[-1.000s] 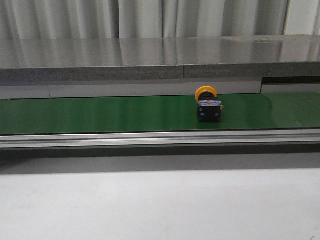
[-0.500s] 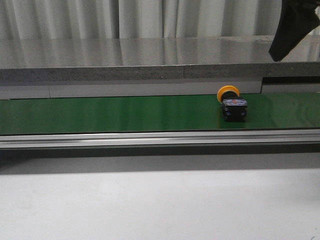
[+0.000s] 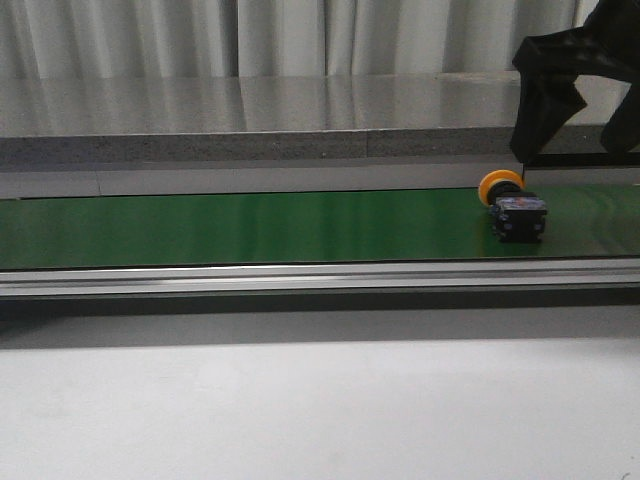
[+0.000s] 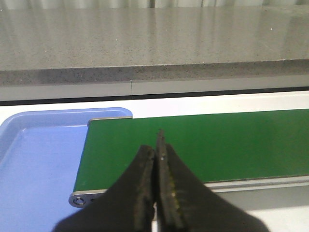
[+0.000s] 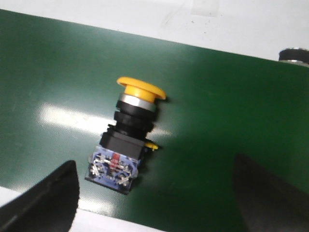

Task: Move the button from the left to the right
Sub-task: 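Lower the right gripper onto the button and close on it, then lift the button with the right gripper and move it over the green bin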

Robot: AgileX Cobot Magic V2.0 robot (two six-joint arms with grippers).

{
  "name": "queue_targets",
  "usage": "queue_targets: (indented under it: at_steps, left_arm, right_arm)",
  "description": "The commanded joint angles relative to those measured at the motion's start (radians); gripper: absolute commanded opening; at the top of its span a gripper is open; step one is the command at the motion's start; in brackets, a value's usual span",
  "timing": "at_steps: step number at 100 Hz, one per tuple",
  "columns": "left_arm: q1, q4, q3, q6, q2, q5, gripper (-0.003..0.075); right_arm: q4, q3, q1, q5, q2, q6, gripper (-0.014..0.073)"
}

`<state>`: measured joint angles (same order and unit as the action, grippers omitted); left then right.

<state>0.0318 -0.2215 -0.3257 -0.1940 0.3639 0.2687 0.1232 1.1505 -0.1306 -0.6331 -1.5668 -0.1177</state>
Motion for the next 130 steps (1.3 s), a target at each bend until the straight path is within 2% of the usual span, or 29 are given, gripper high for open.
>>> queue_targets:
  at_steps: [1,58,65,82,91,111,130]
  left_arm:
    - [0.007,-0.012,-0.028,-0.002,0.005,-0.082,-0.002]
    - [0.007,-0.012,-0.028,-0.002,0.005,-0.082,-0.0021]
    - [0.007,-0.012,-0.028,-0.002,0.005,-0.082,-0.0021]
    - [0.007,-0.012,-0.028,-0.002,0.005,-0.082,-0.002]
    - [0.007,-0.012,-0.028,-0.002,0.005,-0.082,-0.0021]
    - [0.007,-0.012,-0.028,-0.002,0.005,-0.082,-0.0021]
    - [0.007,-0.012,-0.028,-0.002,0.005,-0.082,-0.0021]
  right_arm:
    - [-0.029,0.035,0.0,0.063,0.016,-0.008,0.0635]
    - [-0.063,0.035,0.0,0.064,-0.127,-0.008,0.0624]
    - [-0.063,0.035,0.0,0.063,-0.127,-0.008,0.0542]
    - [-0.063,0.035,0.0,0.037,-0.124,-0.007,0.0206]
    - [-0.064,0.035,0.004,0.028,-0.121,-0.007,0.0109]
    - [-0.108,0.078,0.05,0.007,-0.095,-0.007,0.0099]
    - [-0.149,0.169,0.151,-0.015,-0.076,-0.008,0.0099]
